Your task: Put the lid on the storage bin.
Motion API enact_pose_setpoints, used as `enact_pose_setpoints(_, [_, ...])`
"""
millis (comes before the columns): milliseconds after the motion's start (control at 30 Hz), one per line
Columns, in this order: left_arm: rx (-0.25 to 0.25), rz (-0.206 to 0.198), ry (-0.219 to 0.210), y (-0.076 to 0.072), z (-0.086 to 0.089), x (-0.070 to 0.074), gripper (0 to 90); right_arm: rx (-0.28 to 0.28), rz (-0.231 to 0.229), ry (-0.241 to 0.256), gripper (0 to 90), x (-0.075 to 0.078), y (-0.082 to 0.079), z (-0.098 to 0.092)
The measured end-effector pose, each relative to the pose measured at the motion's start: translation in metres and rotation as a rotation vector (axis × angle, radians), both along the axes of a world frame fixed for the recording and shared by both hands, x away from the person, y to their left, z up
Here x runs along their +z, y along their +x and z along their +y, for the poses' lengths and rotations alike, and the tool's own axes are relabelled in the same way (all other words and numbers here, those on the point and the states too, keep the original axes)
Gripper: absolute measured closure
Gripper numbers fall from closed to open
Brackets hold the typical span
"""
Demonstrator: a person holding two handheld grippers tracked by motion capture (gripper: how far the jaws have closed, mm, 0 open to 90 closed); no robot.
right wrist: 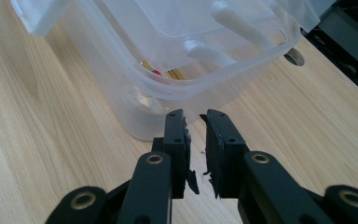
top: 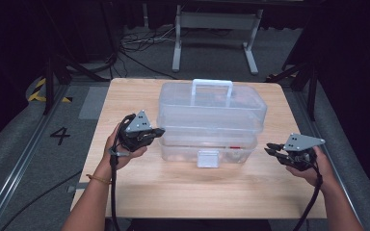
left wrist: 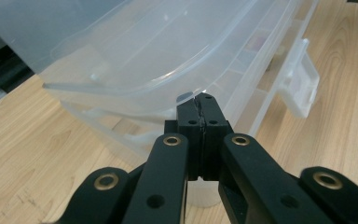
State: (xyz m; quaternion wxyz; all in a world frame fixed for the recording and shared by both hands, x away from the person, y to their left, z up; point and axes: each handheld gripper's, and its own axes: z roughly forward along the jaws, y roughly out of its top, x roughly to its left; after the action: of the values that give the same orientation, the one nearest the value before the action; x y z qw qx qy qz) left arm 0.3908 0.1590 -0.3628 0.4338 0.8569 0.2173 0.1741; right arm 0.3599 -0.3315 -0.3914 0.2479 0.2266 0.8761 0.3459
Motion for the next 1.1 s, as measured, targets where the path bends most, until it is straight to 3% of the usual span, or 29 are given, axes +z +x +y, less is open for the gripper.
enact_pose_setpoints(200, [-0.007,0.010,0.039,-0.002,0.002,-0.004,90.0,-0.009,0.003,0.008,78.8,0.000,0.000,-0.001])
enact_pose_setpoints(1100, [-0.014,0.046,0.092,-0.003,0.000,-0.018,90.0,0.000,0.014,-0.003,78.1,-0.002,-0.004,0.001])
